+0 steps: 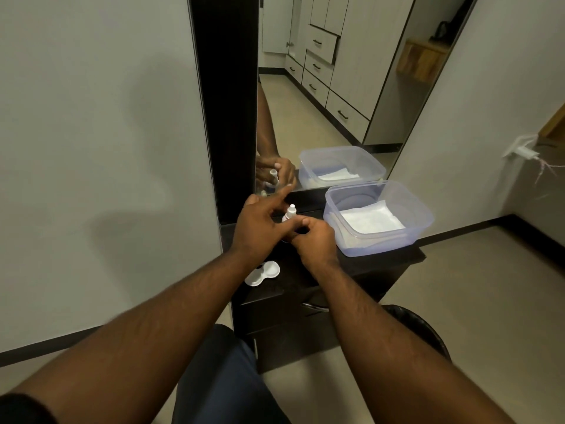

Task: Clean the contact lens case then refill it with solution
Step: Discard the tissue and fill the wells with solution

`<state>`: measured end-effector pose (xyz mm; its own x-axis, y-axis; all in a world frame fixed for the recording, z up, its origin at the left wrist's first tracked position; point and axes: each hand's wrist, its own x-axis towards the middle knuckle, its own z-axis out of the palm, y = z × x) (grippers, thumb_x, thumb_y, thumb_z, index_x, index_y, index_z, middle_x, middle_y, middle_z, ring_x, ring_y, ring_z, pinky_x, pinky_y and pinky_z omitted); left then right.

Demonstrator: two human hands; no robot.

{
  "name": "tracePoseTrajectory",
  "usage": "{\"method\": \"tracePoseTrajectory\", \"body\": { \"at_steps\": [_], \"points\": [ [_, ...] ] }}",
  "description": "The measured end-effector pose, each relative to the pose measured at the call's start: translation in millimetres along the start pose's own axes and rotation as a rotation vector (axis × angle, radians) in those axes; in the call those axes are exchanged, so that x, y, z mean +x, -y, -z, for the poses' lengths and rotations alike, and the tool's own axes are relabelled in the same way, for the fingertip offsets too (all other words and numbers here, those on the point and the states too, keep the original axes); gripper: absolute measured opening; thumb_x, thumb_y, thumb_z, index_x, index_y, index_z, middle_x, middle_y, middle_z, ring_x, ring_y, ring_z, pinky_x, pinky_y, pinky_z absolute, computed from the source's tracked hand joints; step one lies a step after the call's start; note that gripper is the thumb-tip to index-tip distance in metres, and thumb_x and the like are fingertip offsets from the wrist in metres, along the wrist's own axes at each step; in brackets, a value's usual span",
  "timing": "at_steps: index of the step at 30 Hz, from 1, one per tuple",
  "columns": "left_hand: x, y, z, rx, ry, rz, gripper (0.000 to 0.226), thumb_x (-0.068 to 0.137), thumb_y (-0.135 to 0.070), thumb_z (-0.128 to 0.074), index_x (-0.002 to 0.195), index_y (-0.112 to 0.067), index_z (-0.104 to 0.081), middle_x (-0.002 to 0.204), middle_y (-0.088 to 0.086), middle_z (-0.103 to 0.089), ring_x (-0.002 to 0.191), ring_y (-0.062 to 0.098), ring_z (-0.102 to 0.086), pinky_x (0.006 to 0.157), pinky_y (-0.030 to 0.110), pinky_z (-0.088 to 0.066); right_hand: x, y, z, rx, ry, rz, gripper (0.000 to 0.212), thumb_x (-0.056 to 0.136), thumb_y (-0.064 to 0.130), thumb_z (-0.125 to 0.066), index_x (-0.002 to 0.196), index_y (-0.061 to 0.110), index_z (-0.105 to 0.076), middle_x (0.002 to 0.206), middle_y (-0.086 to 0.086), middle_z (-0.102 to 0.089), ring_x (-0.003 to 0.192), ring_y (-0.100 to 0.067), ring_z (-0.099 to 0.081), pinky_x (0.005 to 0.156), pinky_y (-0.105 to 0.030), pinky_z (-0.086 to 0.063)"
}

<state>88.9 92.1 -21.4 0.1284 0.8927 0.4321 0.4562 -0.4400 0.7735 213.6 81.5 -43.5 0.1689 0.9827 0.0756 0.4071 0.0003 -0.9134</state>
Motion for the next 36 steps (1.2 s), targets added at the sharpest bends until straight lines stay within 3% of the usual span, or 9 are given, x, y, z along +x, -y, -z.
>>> {"method": "tracePoseTrajectory", "body": {
  "at_steps": [3,6,11,19,22,25,29,32,36],
  "points": [
    [0.1,-5.4,-1.1,-0.179,0.135,0.026,0.072,0.087,-0.022,-0.068,0.146,-0.035,-0.031,0.132,-0.008,-0.056,0.116,-0.009,-0.048,0.096,0.006,-0.04,-1.4,1.7,1.6,0.029,0.008,0.01,0.019,0.082,0.006,-0.063,0.097,0.013,-0.072,0.091,-0.001,-0.072,0.085,-0.016,-0.068,0.078,-0.032,-0.056],
    [0.9,-2.5,0.4,-0.259,0.079,0.09,0.067,0.087,-0.008,-0.067,0.143,-0.032,-0.039,0.123,0.001,-0.066,0.112,0.001,-0.06,0.095,0.022,-0.051,-3.6,2.7,2.2,0.028,0.033,0.047,0.024,0.082,0.015,-0.068,0.105,0.016,-0.071,0.096,0.002,-0.073,0.09,-0.012,-0.067,0.084,-0.035,-0.056],
    [5.2,0.9,-3.2,-0.08,-0.056,0.097,0.053,0.075,-0.028,-0.079,0.126,-0.022,-0.062,0.085,-0.013,-0.062,0.093,0.017,-0.061,0.087,0.039,-0.054,-3.8,6.7,2.8,0.016,0.0,-0.009,0.026,0.08,0.016,-0.072,0.106,0.014,-0.07,0.097,-0.002,-0.072,0.089,-0.013,-0.065,0.083,-0.031,-0.055],
    [-1.4,4.3,-2.7,0.021,-0.156,0.105,0.025,0.076,-0.046,-0.073,0.083,-0.021,-0.071,0.082,-0.005,-0.055,0.074,0.007,-0.054,0.065,0.025,-0.048,-3.9,6.7,0.2,-0.011,-0.009,-0.005,0.031,0.08,0.019,-0.072,0.11,0.015,-0.069,0.103,-0.001,-0.072,0.096,-0.015,-0.066,0.09,-0.04,-0.054],
    [-1.0,5.1,0.1,0.09,-0.203,0.079,0.044,0.074,-0.059,-0.067,0.103,-0.026,-0.067,0.093,-0.007,-0.054,0.085,0.009,-0.055,0.072,0.025,-0.048,-3.9,6.8,0.5,-0.019,-0.008,-0.005,0.03,0.079,0.021,-0.074,0.108,0.015,-0.07,0.102,0.001,-0.072,0.096,-0.014,-0.066,0.089,-0.036,-0.054],
    [3.2,3.2,-0.8,0.062,-0.01,0.008,0.047,0.08,-0.044,-0.069,0.123,-0.026,-0.062,0.106,-0.01,-0.053,0.102,0.013,-0.054,0.085,0.033,-0.05,-4.7,8.8,1.9,0.014,-0.021,-0.008,0.024,0.081,0.015,-0.07,0.105,0.013,-0.071,0.095,0.0,-0.072,0.091,-0.014,-0.066,0.083,-0.03,-0.055],
    [10.2,-7.3,-5.6,0.067,-0.075,0.089,0.018,0.077,-0.03,-0.076,0.09,-0.019,-0.071,0.084,-0.01,-0.056,0.077,0.007,-0.057,0.079,0.042,-0.054,-5.9,11.1,2.5,0.006,-0.009,-0.008,0.024,0.081,0.014,-0.07,0.105,0.011,-0.069,0.095,-0.003,-0.072,0.089,-0.015,-0.066,0.08,-0.028,-0.054],
    [10.1,-13.3,-10.0,0.105,-0.16,0.123,0.022,0.073,-0.035,-0.078,0.076,-0.019,-0.064,0.076,-0.013,-0.05,0.07,0.006,-0.051,0.077,0.044,-0.053,-5.6,11.6,3.4,-0.025,-0.005,-0.024,0.024,0.082,0.013,-0.069,0.105,0.009,-0.068,0.098,-0.006,-0.07,0.09,-0.018,-0.065,0.082,-0.034,-0.055],
    [8.6,-12.7,-10.4,0.202,-0.157,0.113,0.036,0.071,-0.058,-0.069,0.081,-0.025,-0.058,0.085,-0.009,-0.056,0.082,0.014,-0.055,0.077,0.044,-0.053,-4.1,10.4,2.1,-0.026,-0.008,-0.05,0.023,0.081,0.014,-0.07,0.103,0.007,-0.068,0.099,-0.007,-0.071,0.091,-0.019,-0.066,0.085,-0.041,-0.055]
  ]
}}
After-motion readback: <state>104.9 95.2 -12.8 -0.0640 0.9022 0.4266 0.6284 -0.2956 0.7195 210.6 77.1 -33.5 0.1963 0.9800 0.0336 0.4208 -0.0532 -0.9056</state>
